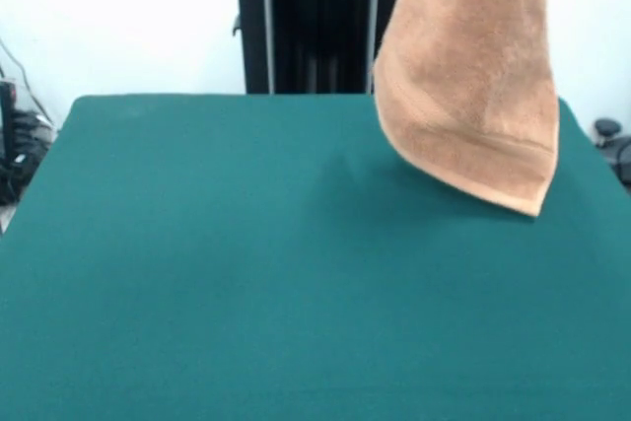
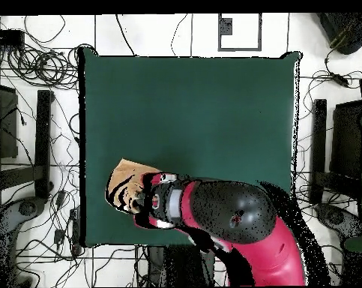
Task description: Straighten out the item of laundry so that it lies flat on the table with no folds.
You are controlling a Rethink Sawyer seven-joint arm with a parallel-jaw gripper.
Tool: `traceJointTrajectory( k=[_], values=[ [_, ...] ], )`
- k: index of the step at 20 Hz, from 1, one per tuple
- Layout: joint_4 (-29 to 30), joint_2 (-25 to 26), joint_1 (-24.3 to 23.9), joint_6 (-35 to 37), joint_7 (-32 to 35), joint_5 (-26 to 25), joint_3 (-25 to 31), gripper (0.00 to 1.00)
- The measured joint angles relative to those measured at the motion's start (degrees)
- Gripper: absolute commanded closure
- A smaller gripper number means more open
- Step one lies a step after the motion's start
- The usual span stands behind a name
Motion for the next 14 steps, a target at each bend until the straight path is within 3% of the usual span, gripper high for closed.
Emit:
traceJointTrajectory(
  k=[14],
  values=[
    [3.91, 3.75, -0.67, -0.06, 0.00, 9.46, 0.04, 1.00]
  ],
)
